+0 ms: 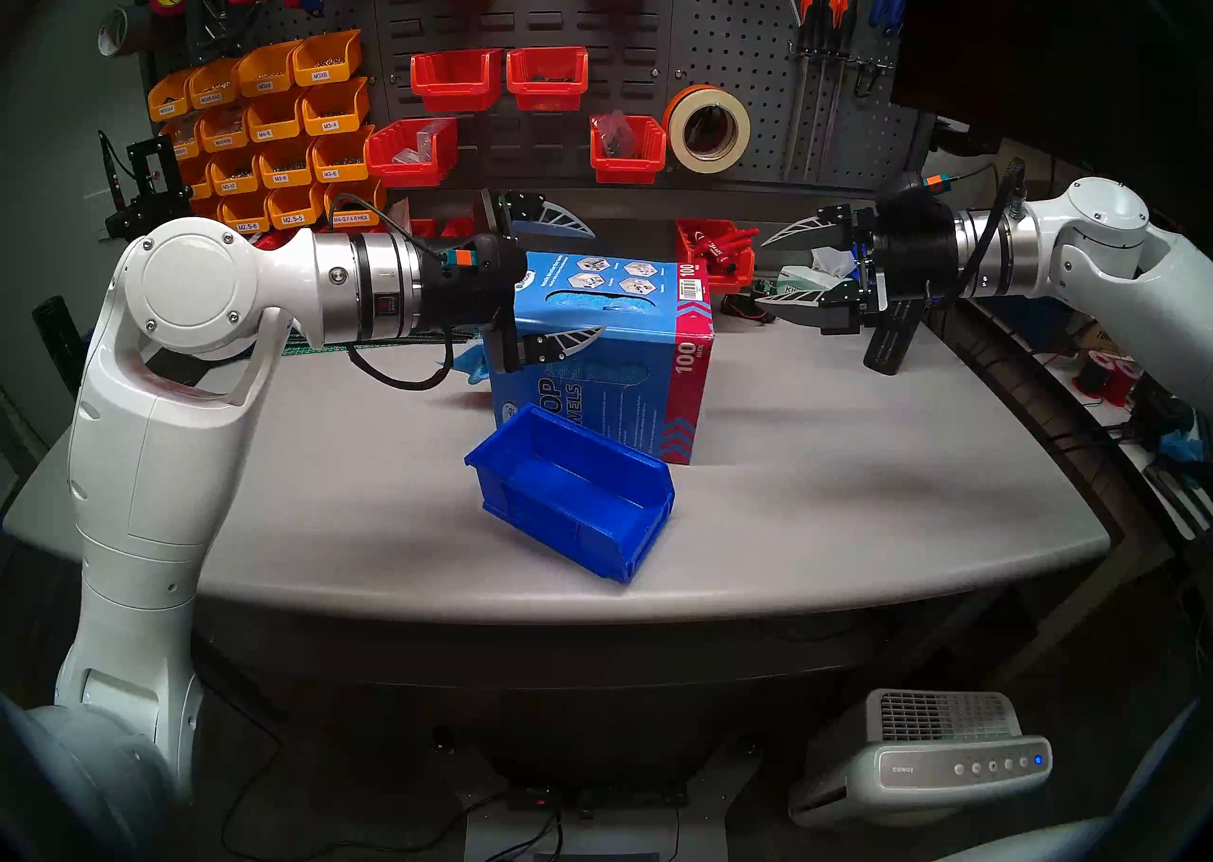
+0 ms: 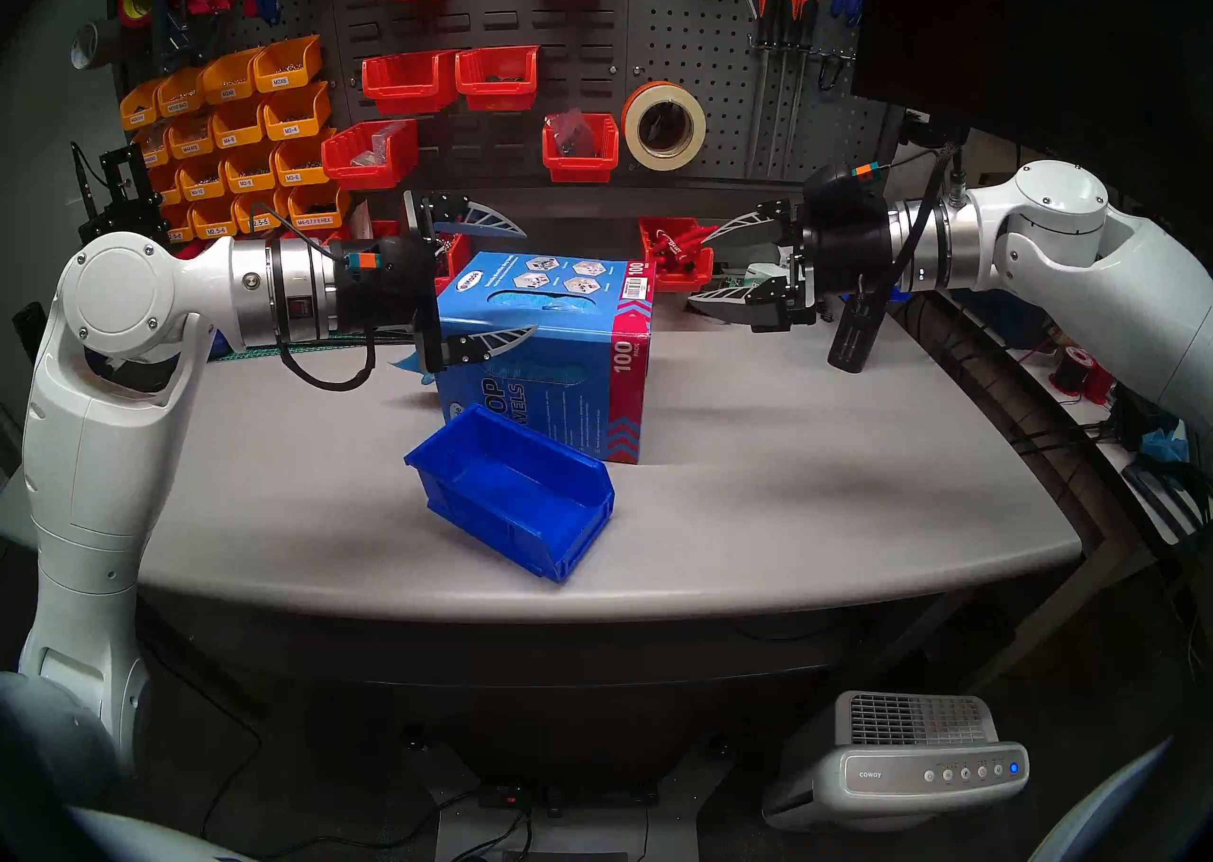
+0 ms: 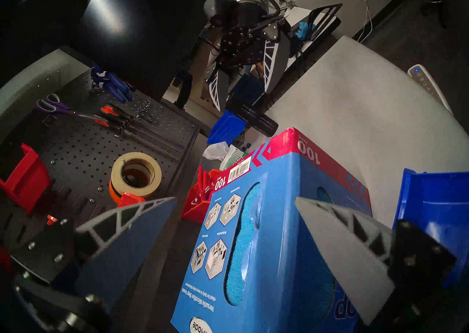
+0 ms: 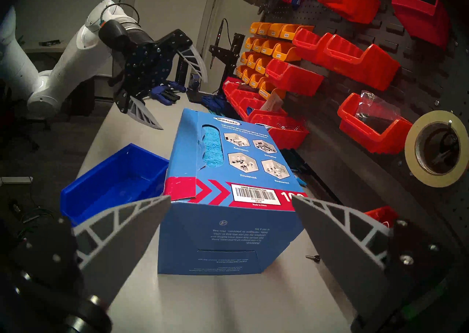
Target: Take out a shop towel
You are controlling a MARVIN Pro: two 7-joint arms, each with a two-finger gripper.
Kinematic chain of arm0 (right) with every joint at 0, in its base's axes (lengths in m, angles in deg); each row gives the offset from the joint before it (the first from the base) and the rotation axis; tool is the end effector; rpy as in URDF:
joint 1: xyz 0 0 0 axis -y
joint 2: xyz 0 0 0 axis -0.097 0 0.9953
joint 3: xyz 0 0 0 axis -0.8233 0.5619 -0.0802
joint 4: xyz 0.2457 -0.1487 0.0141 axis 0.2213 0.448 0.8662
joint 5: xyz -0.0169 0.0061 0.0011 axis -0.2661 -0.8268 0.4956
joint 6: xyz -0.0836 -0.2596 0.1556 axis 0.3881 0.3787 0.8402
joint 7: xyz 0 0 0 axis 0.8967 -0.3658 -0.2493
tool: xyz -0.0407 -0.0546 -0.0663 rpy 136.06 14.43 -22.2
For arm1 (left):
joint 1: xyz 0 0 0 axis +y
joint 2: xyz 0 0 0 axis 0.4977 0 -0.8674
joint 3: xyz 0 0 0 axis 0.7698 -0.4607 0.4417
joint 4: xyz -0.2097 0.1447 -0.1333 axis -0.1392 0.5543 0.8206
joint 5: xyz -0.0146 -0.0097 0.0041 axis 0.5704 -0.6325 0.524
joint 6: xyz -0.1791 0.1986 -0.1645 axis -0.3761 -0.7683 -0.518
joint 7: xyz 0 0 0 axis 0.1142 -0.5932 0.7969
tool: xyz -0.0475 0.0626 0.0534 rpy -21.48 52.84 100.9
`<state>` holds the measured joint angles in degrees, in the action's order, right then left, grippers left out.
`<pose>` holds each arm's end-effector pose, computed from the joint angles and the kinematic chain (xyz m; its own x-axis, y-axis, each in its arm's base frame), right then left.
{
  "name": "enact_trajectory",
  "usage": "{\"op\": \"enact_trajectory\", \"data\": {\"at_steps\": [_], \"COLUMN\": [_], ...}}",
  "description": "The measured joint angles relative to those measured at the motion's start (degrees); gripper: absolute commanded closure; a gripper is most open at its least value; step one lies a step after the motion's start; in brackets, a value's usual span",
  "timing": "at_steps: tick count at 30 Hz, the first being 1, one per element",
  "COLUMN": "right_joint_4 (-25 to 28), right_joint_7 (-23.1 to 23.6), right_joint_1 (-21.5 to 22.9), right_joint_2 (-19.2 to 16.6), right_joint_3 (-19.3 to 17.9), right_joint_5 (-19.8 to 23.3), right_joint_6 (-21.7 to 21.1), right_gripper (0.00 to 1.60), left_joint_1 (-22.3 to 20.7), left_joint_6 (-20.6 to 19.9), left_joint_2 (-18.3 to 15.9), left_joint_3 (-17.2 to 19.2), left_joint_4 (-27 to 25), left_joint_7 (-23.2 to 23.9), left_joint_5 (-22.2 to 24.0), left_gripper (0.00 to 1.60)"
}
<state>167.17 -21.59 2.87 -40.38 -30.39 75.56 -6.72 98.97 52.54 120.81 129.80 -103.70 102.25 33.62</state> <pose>0.4272 -0.1031 0.0112 -0.1792 0.4261 0.8867 0.9186 -0.2503 0.3059 0.3752 0.0049 -0.0252 -0.6292 -0.5402 0.5588 -0.5595 -0.1843 -0.8081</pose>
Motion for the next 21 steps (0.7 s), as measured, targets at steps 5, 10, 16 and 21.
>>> {"op": "enact_trajectory", "data": {"at_steps": [5,10,16,21], "right_joint_4": [-0.66,-0.86,-0.94,-0.61], "right_joint_7": [1.26,2.11,2.56,1.78], "right_joint_1": [1.61,2.63,3.29,3.75], "right_joint_2": [3.50,6.94,10.79,14.15], "right_joint_3": [-0.97,-1.24,-1.16,-0.80], "right_joint_5": [-1.69,-3.09,-4.68,-6.29], "right_joint_6": [-3.81,-6.96,-10.38,-13.98], "right_gripper": [0.00,0.00,0.00,0.00], "left_joint_1": [3.02,6.13,9.35,11.66], "left_joint_6": [-1.27,-2.00,-2.16,-1.75], "left_joint_2": [0.36,0.69,1.28,2.03], "left_joint_3": [3.15,6.45,9.98,12.54], "left_joint_4": [0.77,1.34,1.41,1.31], "left_joint_7": [-0.71,-1.30,-1.92,-2.36], "left_joint_5": [0.59,1.00,1.46,1.96], "left_gripper": [0.00,0.00,0.00,0.00]}}
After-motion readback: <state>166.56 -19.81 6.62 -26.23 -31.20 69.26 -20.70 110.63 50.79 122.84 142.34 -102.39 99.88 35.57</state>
